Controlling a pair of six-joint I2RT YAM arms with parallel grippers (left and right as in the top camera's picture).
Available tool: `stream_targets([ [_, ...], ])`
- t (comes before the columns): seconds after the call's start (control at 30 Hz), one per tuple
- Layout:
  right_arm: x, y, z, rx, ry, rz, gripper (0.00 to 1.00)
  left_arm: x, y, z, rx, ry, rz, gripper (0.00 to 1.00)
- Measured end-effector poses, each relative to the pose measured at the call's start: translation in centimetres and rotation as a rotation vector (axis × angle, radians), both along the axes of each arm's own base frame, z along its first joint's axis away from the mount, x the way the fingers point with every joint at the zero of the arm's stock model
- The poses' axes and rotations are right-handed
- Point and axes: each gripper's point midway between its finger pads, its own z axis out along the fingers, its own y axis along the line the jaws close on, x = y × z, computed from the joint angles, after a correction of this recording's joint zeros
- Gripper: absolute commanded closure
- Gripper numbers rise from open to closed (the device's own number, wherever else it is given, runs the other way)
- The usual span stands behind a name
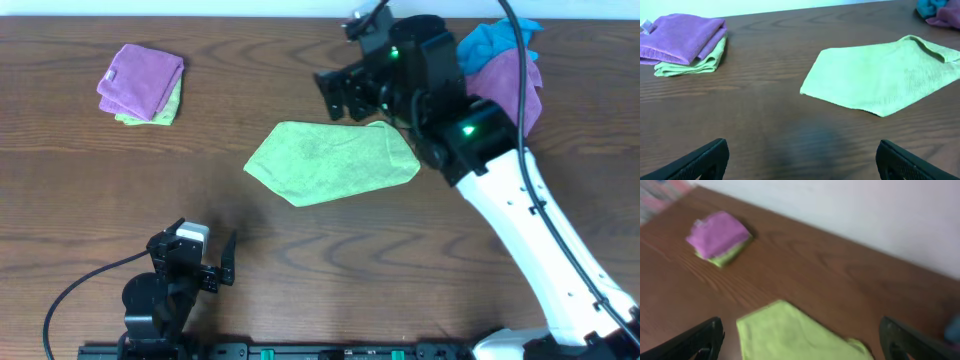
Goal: Fold the cloth
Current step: 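Grasp the green cloth's right corner with the right gripper and lift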
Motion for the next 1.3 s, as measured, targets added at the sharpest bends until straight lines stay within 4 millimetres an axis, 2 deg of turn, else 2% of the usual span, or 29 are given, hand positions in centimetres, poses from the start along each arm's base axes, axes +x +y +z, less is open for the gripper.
stream_targets([
  [0.07, -0.1, -2.3, -2.5, -0.053, 0.095, -0.047, 0.01, 0.0, 0.0, 0.0, 0.0, 0.001, 0.0, 0.05],
  [0.13, 0.1, -3.7, -4.7, -0.09, 0.171, -0.078, 0.01, 0.0, 0.0, 0.0, 0.0, 0.0, 0.0, 0.05],
  [0.2, 0.3, -5.0, -7.5, -0.134, 0.26, -0.109, 0.06, 0.0, 0.0, 0.0, 0.0, 0.0, 0.0, 0.05],
  [0.23, 0.6, -5.5, -9.3, -0.157, 0.308, -0.122, 0.12, 0.0, 0.0, 0.0, 0.0, 0.0, 0.0, 0.05],
  [0.37, 0.6, -6.7, -15.1, -0.238, 0.471, -0.136, 0.22, 0.0, 0.0, 0.0, 0.0, 0.0, 0.0, 0.05],
  [0.43, 0.3, -6.8, -17.6, -0.275, 0.538, -0.13, 0.23, 0.0, 0.0, 0.0, 0.0, 0.0, 0.0, 0.05],
  [0.63, -0.8, -8.7, -23.1, -0.432, 0.678, -0.161, 0.3, 0.0, 0.0, 0.0, 0.0, 0.0, 0.0, 0.05],
  [0.8, -1.5, -10.6, -25.7, -0.548, 0.742, -0.197, 0.32, 0.0, 0.0, 0.0, 0.0, 0.0, 0.0, 0.05],
  [1.3, -1.2, -11.6, -28.6, -0.628, 0.772, -0.219, 0.35, 0.0, 0.0, 0.0, 0.0, 0.0, 0.0, 0.05],
])
